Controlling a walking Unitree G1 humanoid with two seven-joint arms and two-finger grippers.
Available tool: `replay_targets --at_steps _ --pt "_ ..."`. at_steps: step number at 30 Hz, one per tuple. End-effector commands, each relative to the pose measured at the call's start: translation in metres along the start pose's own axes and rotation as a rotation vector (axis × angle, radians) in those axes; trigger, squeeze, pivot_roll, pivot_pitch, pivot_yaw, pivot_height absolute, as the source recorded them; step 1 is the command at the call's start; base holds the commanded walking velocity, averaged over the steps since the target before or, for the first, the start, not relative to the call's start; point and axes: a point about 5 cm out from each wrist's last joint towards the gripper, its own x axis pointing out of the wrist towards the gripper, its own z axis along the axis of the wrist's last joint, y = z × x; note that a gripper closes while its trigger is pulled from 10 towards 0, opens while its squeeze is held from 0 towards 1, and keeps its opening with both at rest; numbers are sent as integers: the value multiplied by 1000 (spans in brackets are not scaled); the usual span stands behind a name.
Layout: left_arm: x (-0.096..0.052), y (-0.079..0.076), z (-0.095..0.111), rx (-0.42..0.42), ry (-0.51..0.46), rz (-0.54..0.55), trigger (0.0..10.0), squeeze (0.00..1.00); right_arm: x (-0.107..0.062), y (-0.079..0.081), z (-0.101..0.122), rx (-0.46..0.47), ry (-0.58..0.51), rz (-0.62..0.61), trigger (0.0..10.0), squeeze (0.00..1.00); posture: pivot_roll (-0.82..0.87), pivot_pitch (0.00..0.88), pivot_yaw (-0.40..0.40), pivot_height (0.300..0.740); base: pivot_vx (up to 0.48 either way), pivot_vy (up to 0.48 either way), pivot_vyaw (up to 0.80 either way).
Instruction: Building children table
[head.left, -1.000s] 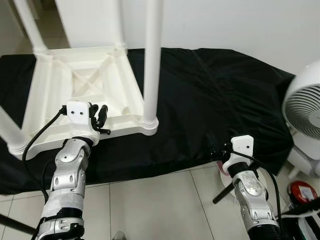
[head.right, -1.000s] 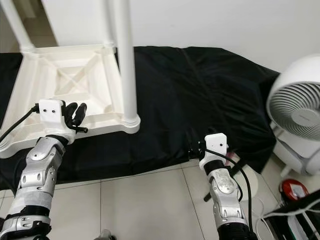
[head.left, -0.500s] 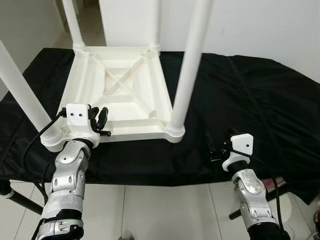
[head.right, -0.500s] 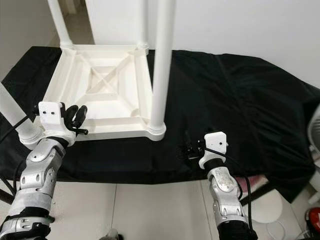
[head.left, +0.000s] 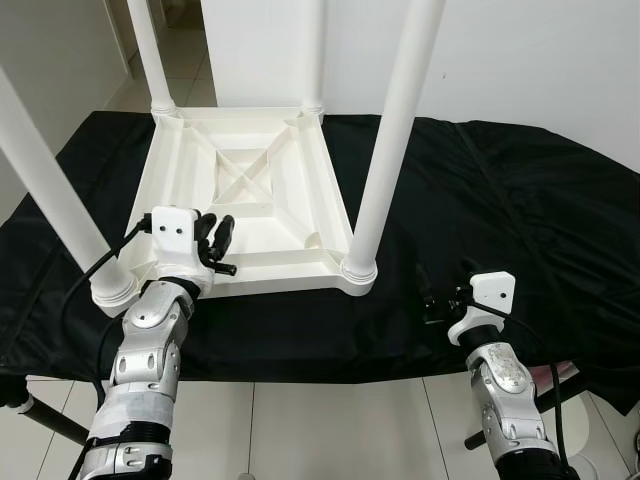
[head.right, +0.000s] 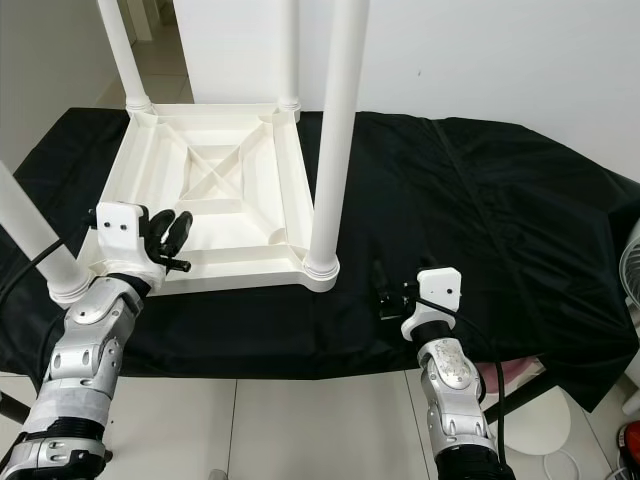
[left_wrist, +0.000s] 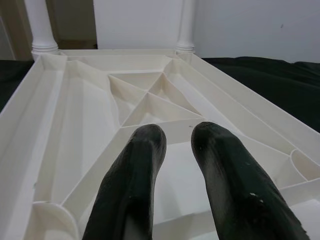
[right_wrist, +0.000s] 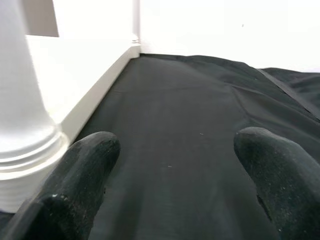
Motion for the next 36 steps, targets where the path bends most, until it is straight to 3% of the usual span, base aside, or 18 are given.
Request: replay_targets --at_steps 1,7,13,36 --pt "-2 2 -2 -5 5 4 10000 0 -2 1 -2 3 2 2 10000 0 69 67 -29 740 0 0 0" --pt "-2 -2 -7 -33 37 -10 10000 0 -4 -1 -3 -18 2 -11 10000 0 67 62 -25 740 0 0 0" --pt "-1 -5 -9 -27 44 -18 10000 0 -6 -2 -4 -15 4 -19 10000 0 63 54 -28 740 0 476 0" --pt "-4 -19 -10 25 30 -96 10000 0 -14 -15 -5 2 6 -67 10000 0 55 62 -34 740 0 0 139"
